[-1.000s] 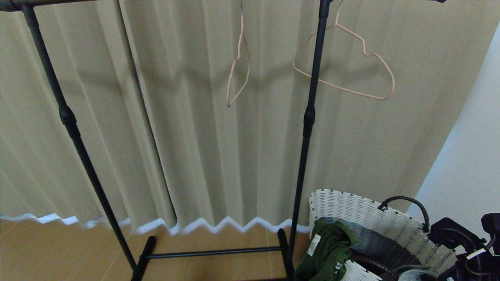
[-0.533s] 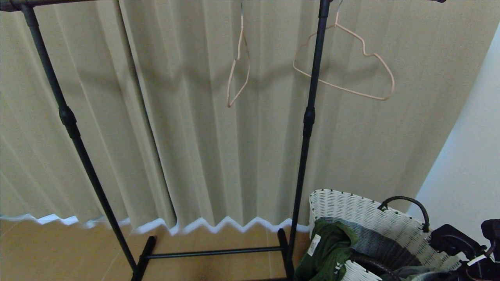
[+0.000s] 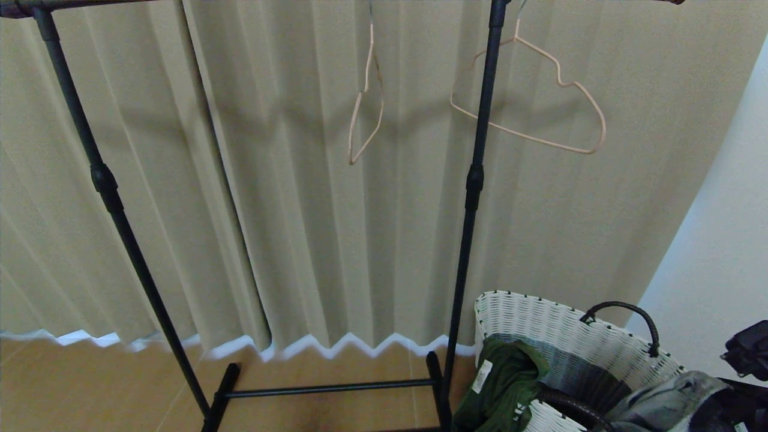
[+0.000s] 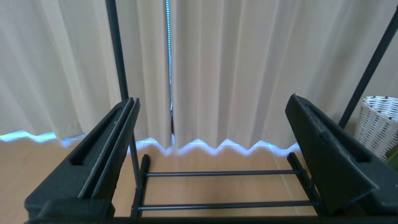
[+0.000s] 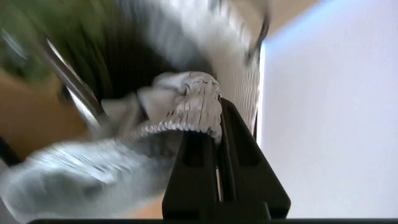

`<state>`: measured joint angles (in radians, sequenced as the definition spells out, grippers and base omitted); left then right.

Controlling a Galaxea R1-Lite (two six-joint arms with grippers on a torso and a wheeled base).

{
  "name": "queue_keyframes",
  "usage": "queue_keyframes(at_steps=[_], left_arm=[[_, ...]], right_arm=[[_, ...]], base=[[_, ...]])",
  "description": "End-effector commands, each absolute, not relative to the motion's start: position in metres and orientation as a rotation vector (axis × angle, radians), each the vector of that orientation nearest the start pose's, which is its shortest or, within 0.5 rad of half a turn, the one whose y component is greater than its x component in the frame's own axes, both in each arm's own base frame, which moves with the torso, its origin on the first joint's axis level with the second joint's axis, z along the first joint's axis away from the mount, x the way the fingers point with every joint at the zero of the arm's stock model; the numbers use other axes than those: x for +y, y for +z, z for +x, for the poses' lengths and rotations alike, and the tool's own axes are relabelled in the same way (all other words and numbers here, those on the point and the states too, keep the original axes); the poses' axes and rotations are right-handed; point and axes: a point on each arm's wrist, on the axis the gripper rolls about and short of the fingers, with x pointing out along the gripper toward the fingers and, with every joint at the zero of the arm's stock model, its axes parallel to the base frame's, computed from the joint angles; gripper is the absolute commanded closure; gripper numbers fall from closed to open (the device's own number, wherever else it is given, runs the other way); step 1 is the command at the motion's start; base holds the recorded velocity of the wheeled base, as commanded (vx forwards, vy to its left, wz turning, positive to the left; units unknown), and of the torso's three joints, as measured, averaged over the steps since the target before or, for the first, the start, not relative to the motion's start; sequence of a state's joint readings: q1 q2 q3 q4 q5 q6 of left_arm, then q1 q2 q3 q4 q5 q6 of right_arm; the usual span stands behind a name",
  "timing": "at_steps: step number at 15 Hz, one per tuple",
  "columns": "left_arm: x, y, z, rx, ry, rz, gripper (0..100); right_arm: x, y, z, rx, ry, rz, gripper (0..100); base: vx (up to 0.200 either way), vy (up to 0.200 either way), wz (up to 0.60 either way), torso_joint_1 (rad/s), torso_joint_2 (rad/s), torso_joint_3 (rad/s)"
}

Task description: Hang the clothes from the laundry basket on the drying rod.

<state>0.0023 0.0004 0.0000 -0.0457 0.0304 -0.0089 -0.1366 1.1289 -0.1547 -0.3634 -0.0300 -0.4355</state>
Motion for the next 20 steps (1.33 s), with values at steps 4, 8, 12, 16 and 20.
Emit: queue_keyframes(at_steps=[4,8,12,16,20], left_arm=[[0.001,0.08,-0.023,-0.046,0.032,-0.008,0],[0.001,0.08,-0.023,-0.045,0.034,-0.01,0],[0.001,0.08,-0.023,-0.045,0.035,-0.01,0],[0.001,0.08,-0.023,-0.046,0.032,-0.008,0],[0.001,0.08,-0.023,-0.045,0.034,-0.011,0]], right_arm=[[-0.01,0.147,0.088,0.318,0.008,-0.333,100],[-0.009,0.148,0.081,0.292,-0.001,-0.306,100],[-0.009,0.147,0.081,0.296,0.001,-0.305,100],[-0.009,0.142,0.08,0.311,0.004,-0.302,100],[-0.009,0.141,0.079,0.317,0.006,-0.301,100]], base=[[0.0,0.0,0.0,0.0,0.0,0.0],[0.0,0.0,0.0,0.0,0.0,0.0],[-0.15,0.0,0.0,0.005,0.0,0.002],[-0.2,0.0,0.0,0.0,0.0,0.0],[-0.2,0.0,0.0,0.002,0.0,0.004]])
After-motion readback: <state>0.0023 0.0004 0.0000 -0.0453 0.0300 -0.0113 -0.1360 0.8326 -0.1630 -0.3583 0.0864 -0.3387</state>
